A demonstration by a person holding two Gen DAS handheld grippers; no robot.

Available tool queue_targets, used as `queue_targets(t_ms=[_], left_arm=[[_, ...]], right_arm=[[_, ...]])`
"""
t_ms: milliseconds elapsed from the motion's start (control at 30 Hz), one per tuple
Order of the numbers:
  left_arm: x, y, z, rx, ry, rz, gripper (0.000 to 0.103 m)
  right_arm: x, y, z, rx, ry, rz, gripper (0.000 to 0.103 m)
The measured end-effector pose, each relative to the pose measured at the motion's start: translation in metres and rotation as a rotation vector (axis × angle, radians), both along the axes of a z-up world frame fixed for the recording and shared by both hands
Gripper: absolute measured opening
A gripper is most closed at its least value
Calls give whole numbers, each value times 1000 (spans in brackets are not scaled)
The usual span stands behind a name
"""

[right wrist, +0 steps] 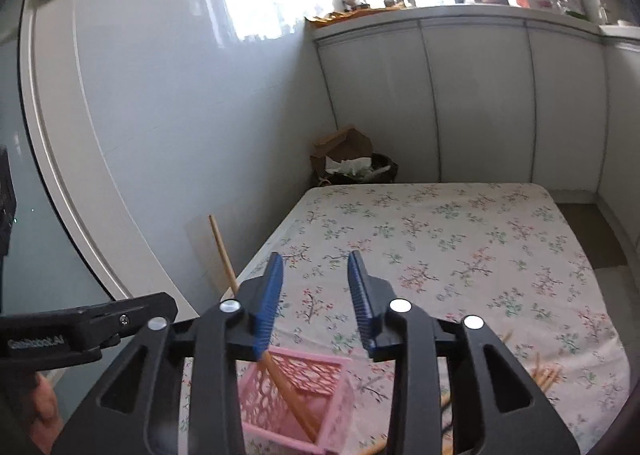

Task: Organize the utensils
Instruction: 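Return the right tool to the pile and grasp another wooden chopstick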

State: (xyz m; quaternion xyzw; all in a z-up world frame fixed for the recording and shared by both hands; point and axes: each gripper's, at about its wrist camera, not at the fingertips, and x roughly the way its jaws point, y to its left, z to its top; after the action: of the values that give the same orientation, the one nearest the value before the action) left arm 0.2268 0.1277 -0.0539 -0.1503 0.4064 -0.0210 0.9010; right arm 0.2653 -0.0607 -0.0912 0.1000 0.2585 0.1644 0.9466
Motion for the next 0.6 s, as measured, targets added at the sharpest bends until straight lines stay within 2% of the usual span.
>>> queue_targets(t_ms=[167, 233, 333, 400, 533, 600], left_arm=[[-11, -22, 13, 36, -43, -69, 58], [-19, -32, 21, 57, -76, -96, 58], [-26, -56, 29, 82, -120, -169, 58], [-28, -77, 25, 96, -118, -231, 58], [-23, -128, 4, 175, -69, -344, 58], [-19, -146, -7, 209, -43, -384, 58]], right_arm=[[-11, -54, 16, -20, 105, -96, 38], [-17, -88, 20, -26, 163, -137, 38], [-24, -127, 14, -28, 251, -205, 38], [-26, -152, 1, -19, 330, -245, 38], [-24, -180, -55, -31, 554, -297, 37], [-24, -187, -75, -7, 624, -270, 37]])
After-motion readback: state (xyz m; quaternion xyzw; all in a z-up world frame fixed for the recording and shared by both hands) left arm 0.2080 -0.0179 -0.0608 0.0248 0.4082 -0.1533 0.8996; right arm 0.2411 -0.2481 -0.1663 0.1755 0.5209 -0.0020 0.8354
